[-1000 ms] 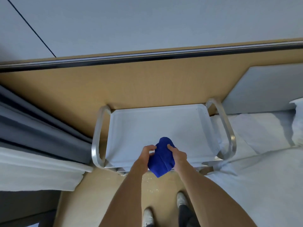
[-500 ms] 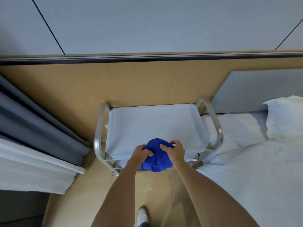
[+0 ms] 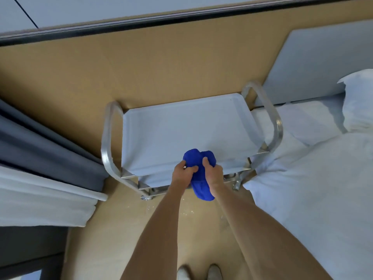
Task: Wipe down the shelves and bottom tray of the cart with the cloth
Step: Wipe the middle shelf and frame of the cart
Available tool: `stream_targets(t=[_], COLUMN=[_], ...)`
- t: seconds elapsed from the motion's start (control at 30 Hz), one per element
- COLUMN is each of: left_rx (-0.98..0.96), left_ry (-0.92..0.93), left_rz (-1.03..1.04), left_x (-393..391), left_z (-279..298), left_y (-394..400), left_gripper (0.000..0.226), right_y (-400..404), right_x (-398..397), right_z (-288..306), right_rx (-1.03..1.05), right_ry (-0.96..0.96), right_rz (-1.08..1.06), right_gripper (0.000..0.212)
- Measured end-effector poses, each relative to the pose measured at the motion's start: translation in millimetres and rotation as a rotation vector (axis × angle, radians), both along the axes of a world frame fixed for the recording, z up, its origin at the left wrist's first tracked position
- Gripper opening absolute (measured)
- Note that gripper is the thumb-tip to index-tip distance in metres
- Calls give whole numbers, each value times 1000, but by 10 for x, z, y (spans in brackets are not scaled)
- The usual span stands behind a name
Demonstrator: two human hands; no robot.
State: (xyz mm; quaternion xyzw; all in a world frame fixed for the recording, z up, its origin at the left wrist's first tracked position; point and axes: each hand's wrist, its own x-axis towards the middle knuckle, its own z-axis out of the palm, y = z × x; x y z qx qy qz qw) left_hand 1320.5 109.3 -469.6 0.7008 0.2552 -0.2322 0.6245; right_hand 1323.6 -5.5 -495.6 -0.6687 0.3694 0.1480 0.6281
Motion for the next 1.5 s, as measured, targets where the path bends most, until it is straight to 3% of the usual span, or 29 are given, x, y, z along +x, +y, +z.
stream_targets(t=[0.07, 0.17, 0.23, 0.37, 0.57, 0.67, 0.77, 0.87, 1.0, 1.1, 1.23, 1.4, 1.5], left_rx=[308, 889, 1088, 1174, 1249, 1283, 1333, 1294, 1373, 1396, 1339, 1267, 1359], left_ry=[-53, -141, -270, -522, -986, -1216, -1266, -1282, -1305, -1243, -1161, -1185, -1199], left_rz=[-71, -344, -461, -445, -217, -179, -217, -168, -250, -229, -196, -182, -6], left_x=[-21, 57, 196, 566, 801, 792, 713, 554, 308, 270, 371, 442, 402], left_z=[-80, -331, -605, -1179, -2042, -2225, -2308, -2423, -2452, -2344, -2318, -2309, -2425], left_y=[37, 291, 394, 288, 218, 266, 344, 346, 256, 201, 194, 244, 417], left_gripper=[26, 37, 36, 17, 20, 32, 41, 38, 5, 33, 15, 20, 34], right_y=[-50, -123, -129, -19, -56, -88, 24, 91, 4, 3, 19, -165, -211], right_x=[23, 214, 423, 709, 891, 952, 919, 816, 623, 621, 676, 741, 767], right_z=[-33, -119, -359, -1228, -1893, -1920, -1949, -2016, -2129, -2115, -2159, -2181, -2167], right_rx=[-274, -659, -882, -1162, -1467, -1507, -1460, -1395, -1362, -1340, -1329, -1345, -1320], right_ry=[-61, -212, -365, -511, -866, -929, -903, -957, -1046, -1046, -1095, -1152, -1173], right_rz=[34, 62, 132, 322, 107, 87, -54, -170, -92, -97, -137, -71, -79], right_gripper=[45, 35, 33, 43, 45, 37, 38, 42, 55, 54, 48, 46, 45])
